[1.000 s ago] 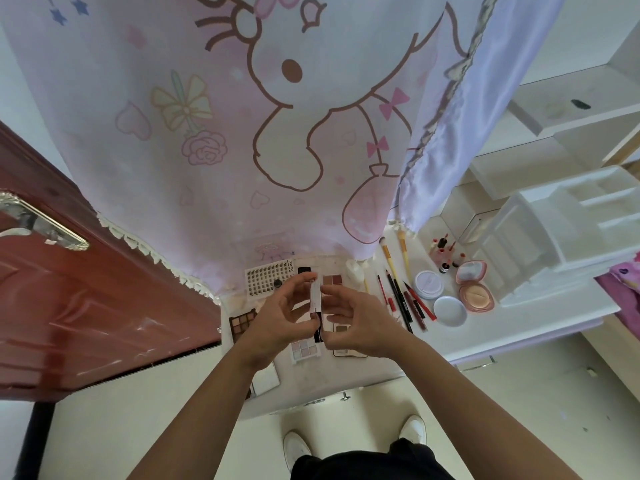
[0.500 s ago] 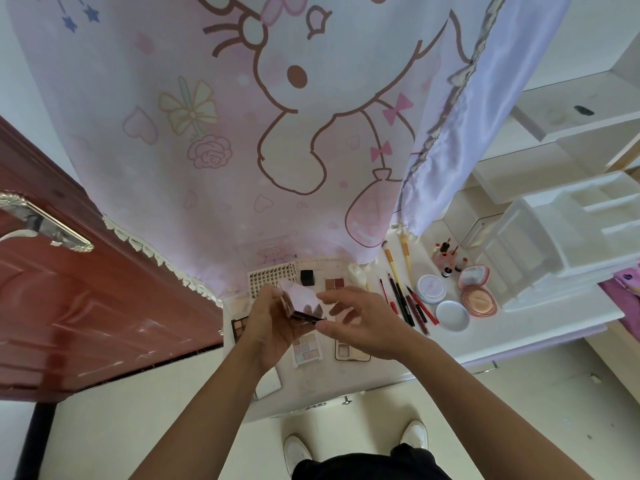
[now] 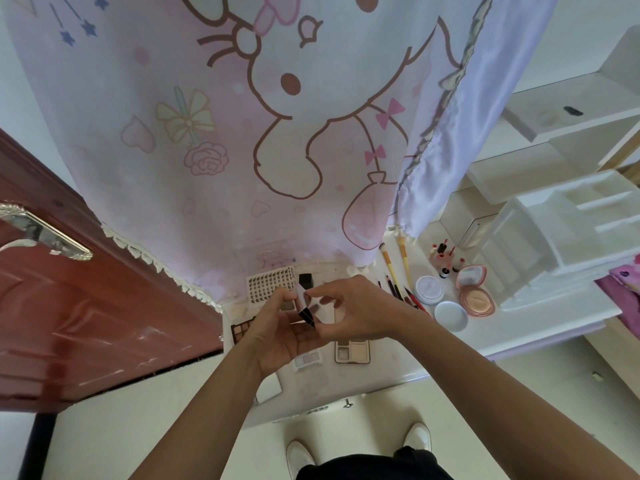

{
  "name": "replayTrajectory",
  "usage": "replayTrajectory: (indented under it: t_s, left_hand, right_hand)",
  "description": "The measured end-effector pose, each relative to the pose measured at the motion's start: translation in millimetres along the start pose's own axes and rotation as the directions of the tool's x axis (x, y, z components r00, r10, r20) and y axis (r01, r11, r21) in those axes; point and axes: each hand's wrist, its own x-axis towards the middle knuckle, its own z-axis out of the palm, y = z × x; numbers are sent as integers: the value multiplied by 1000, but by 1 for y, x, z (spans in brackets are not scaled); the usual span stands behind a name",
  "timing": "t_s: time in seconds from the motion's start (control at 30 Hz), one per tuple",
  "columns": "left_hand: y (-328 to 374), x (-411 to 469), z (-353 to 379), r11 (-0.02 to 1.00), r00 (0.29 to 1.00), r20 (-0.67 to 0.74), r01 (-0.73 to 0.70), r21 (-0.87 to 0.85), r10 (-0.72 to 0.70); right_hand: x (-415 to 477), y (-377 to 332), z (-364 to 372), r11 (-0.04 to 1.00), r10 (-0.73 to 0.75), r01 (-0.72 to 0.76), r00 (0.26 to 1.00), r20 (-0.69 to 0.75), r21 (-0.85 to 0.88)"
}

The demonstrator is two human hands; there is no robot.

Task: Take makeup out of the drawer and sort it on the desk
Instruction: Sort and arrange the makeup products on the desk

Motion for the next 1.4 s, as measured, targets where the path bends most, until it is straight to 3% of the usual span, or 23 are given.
replayTrajectory:
  t_s: [0.13, 0.5, 0.63, 0.8, 1.03, 1.27, 1.4]
  left_hand:
    - [1, -3, 0, 999, 1000, -4, 18, 44, -17]
    - [-1, 4, 0, 997, 998, -49, 49, 67, -45]
    - [-2, 3, 4, 992, 999, -32, 8, 128, -4]
    - [2, 3, -3, 979, 999, -16, -32, 203, 36]
    - [5, 0, -11, 991, 999, 33, -12, 131, 8]
    - [-3, 6, -17, 999, 994, 104, 36, 14, -37]
    - [-9, 12, -20, 998, 996, 88, 4, 55, -9]
  right_hand:
    - [3, 5, 5, 996, 60, -64, 997, 57, 66]
    - [3, -1, 10, 998, 32, -38, 995, 98, 57]
    - [9, 1, 14, 997, -31, 37, 996, 81, -67]
    - [6, 4, 7, 996, -82, 83, 996, -17, 22]
    - [8, 11, -4, 944, 94, -26, 977, -192, 330]
    - [8, 17, 0, 923, 160, -59, 958, -237, 380]
    - [12, 23, 7, 932, 250, -156, 931, -267, 327]
